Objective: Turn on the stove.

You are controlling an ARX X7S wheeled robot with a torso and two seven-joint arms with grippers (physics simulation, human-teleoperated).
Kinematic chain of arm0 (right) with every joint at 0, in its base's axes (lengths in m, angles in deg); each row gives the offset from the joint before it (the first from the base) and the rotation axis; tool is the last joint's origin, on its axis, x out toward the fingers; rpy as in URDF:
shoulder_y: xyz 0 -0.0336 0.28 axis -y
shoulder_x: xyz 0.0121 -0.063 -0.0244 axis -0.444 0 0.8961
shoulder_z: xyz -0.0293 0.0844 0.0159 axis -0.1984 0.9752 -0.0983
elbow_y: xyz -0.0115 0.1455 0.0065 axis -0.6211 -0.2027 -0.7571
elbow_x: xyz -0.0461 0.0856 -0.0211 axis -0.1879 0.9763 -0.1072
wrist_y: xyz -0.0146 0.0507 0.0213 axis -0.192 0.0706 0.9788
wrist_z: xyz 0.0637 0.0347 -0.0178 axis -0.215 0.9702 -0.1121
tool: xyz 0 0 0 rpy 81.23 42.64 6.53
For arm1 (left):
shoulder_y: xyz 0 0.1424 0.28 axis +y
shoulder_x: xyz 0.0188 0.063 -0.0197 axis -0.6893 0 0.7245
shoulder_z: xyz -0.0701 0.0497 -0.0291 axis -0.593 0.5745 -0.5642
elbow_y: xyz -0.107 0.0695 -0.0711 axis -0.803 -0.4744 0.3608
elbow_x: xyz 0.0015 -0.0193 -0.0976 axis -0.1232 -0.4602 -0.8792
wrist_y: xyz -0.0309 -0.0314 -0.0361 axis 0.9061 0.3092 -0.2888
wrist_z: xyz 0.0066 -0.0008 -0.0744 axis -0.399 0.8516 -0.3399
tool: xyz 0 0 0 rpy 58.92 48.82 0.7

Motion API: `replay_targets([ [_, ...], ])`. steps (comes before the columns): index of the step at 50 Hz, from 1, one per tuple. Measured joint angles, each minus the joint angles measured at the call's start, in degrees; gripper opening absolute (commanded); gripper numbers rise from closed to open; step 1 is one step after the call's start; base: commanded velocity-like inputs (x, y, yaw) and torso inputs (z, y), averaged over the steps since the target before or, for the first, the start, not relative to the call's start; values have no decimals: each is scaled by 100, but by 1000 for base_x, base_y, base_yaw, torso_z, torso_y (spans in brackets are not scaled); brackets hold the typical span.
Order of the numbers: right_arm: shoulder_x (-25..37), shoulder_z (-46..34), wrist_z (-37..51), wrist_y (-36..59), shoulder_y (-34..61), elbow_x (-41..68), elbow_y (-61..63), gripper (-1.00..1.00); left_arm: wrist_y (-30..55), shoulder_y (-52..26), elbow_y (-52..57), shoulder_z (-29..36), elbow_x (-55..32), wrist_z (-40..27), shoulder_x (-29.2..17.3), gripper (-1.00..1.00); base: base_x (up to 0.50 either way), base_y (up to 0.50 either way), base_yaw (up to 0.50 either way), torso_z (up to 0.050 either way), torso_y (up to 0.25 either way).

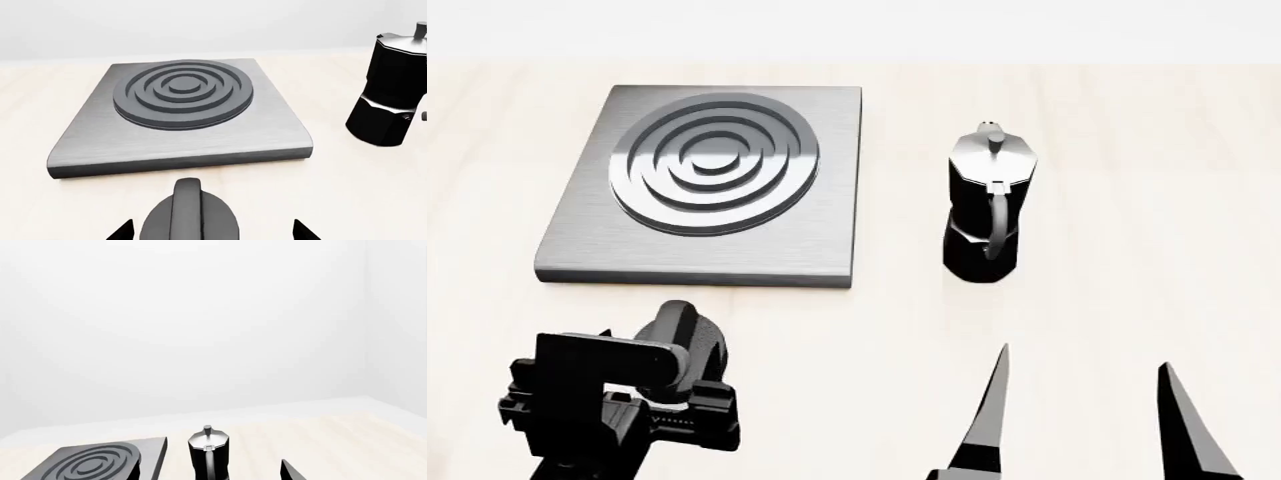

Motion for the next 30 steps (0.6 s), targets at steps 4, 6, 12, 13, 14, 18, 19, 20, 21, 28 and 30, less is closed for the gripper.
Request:
replay_targets([
  [4,16,-5,18,2,-1,12,19,100,-72,-23,-129,36,17,-7,17,100,0,0,0,0,0],
  [6,24,-7,26,0,-2,18,26,100,-120,-43,-214,53,28,-8,27,100,0,0,0,0,0],
  [12,45,-16,45,-15,-3,32,32,100,-218,-126,-446,100,41,-7,62,100,0,0,0,0,0],
  [13,48,-18,48,-18,-4,34,32,100,-227,-141,-479,107,41,-8,68,100,0,0,0,0,0],
  [14,51,-18,51,-20,-4,37,32,100,-237,-158,-516,114,42,-9,74,100,0,0,0,0,0],
  [18,65,-20,65,-28,-7,49,40,100,-286,-227,-676,141,45,-11,97,100,0,0,0,0,0],
  [19,69,-21,69,-28,-8,52,43,100,-293,-243,-709,146,45,-13,101,100,0,0,0,0,0],
  [20,73,-22,73,-29,-8,54,46,100,-309,-262,-757,150,44,-13,107,100,0,0,0,0,0],
  [21,76,-23,77,-29,-9,57,49,100,-327,-282,-808,155,44,-10,114,100,0,0,0,0,0],
  [28,100,-28,102,-35,-9,75,65,100,-430,-404,-1135,177,25,4,152,100,0,0,0,0,0],
  [30,106,-30,107,-39,-9,80,64,100,-438,-432,-1197,182,12,4,160,100,0,0,0,0,0],
])
